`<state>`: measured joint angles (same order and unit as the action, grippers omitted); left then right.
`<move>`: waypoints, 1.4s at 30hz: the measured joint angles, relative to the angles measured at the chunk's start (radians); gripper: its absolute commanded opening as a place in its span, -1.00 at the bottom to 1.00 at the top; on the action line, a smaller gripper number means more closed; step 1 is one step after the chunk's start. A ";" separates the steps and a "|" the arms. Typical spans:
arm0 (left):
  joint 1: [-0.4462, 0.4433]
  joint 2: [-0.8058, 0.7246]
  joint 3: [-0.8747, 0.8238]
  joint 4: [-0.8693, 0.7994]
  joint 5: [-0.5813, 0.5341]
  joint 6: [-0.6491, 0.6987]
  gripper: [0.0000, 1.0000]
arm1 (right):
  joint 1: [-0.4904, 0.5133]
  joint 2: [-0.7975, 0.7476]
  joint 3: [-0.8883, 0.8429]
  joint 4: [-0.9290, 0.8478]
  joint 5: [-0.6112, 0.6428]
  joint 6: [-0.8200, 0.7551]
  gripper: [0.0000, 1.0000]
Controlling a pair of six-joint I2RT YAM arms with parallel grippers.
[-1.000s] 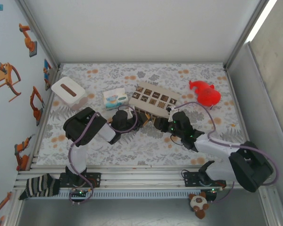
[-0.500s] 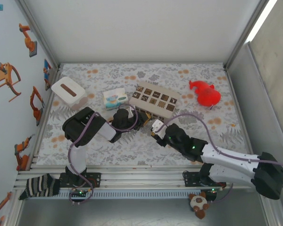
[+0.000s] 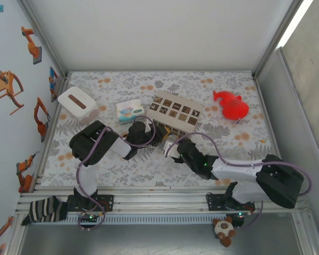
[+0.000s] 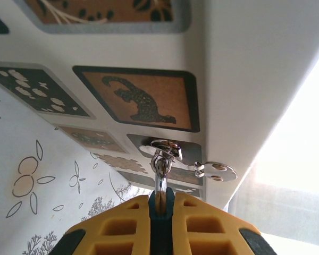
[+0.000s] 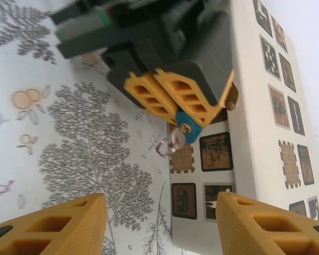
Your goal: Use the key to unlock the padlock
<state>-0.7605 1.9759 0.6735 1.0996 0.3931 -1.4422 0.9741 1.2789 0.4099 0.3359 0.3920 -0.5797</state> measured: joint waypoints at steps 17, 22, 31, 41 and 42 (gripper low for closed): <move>0.000 -0.022 0.021 -0.074 0.000 -0.040 -1.00 | -0.121 0.085 -0.023 0.157 -0.238 -0.059 -0.10; 0.000 -0.037 0.028 -0.113 0.000 -0.039 -1.00 | -0.121 0.154 0.003 0.177 -0.238 -0.077 -0.19; 0.000 -0.042 0.031 -0.131 -0.003 -0.040 -1.00 | -0.127 0.236 0.037 0.251 -0.196 -0.104 -0.25; 0.000 -0.042 0.031 -0.130 -0.002 -0.042 -1.00 | -0.142 0.267 0.066 0.305 -0.163 -0.130 -0.42; 0.000 -0.042 0.031 -0.130 -0.002 -0.043 -1.00 | -0.142 0.272 0.066 0.309 -0.162 -0.129 -0.47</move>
<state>-0.7605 1.9335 0.7048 0.9699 0.3908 -1.4857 0.8322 1.5505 0.4759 0.6449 0.2298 -0.7090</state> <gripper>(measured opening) 0.117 0.302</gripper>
